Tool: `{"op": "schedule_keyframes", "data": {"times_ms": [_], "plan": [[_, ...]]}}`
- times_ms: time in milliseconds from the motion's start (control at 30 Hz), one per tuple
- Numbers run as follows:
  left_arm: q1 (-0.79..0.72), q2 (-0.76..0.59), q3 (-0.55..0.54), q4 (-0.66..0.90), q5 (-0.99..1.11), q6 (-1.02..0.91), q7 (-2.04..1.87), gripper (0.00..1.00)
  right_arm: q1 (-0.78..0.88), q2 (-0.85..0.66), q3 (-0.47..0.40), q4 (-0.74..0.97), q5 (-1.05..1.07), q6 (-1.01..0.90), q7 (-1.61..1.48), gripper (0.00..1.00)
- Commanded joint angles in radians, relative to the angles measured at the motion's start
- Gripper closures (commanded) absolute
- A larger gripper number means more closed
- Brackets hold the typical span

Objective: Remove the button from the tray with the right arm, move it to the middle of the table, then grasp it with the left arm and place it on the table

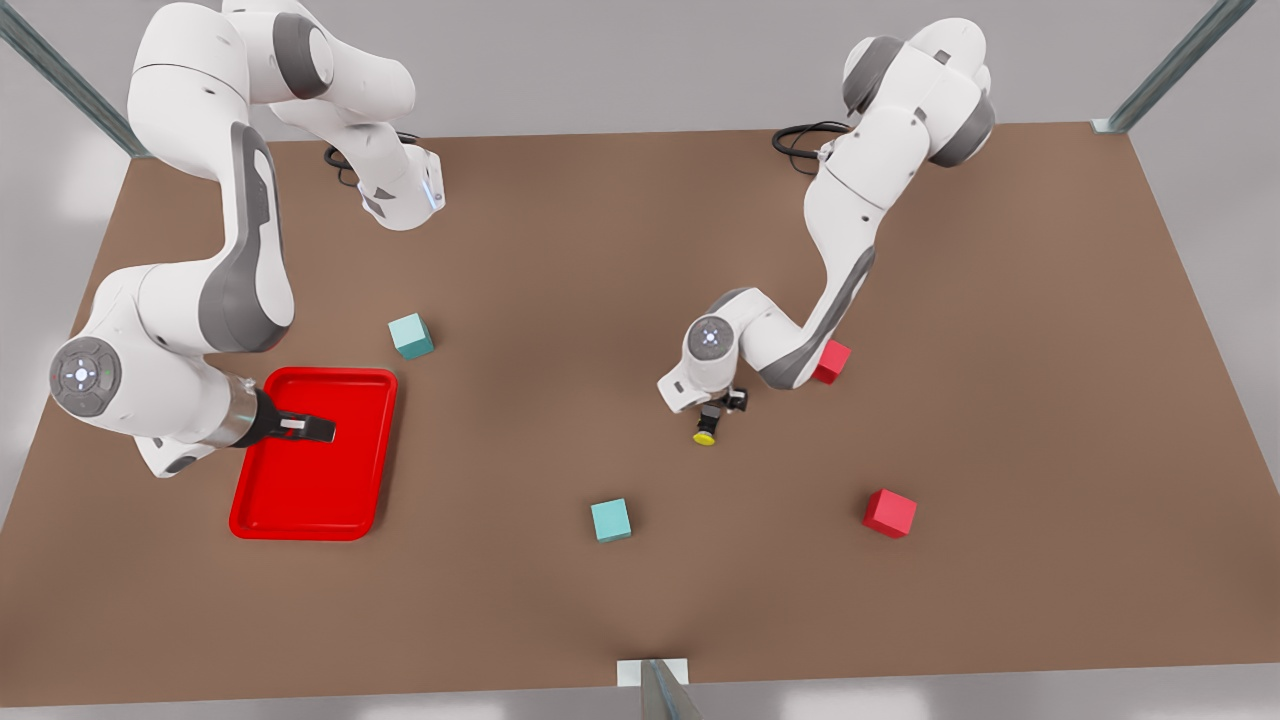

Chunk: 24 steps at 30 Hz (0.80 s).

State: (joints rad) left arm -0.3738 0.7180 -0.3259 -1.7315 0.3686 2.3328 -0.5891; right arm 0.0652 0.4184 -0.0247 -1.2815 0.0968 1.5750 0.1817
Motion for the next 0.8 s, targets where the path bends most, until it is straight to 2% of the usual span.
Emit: {"op": "schedule_keyframes", "data": {"times_ms": [0,267,333,767], "plan": [[-0.001,0.003,-0.002,0.007,0.006,0.066,-0.077,0.00,-0.001,-0.003,0.000,-0.001,-0.002,0.002,-0.016,0.00],[0.038,0.021,-0.005,0.009,0.001,0.100,-0.003,0.00,-0.008,-0.007,0.000,-0.004,-0.002,0.000,-0.018,0.00],[0.072,0.035,-0.035,0.007,-0.007,0.115,0.015,0.00,-0.008,-0.009,0.000,-0.004,-0.003,0.000,-0.018,0.00],[0.075,0.032,-0.035,-0.011,-0.007,0.114,0.015,0.02,-0.036,-0.013,0.002,0.007,0.008,-0.018,-0.045,0.00]]}}
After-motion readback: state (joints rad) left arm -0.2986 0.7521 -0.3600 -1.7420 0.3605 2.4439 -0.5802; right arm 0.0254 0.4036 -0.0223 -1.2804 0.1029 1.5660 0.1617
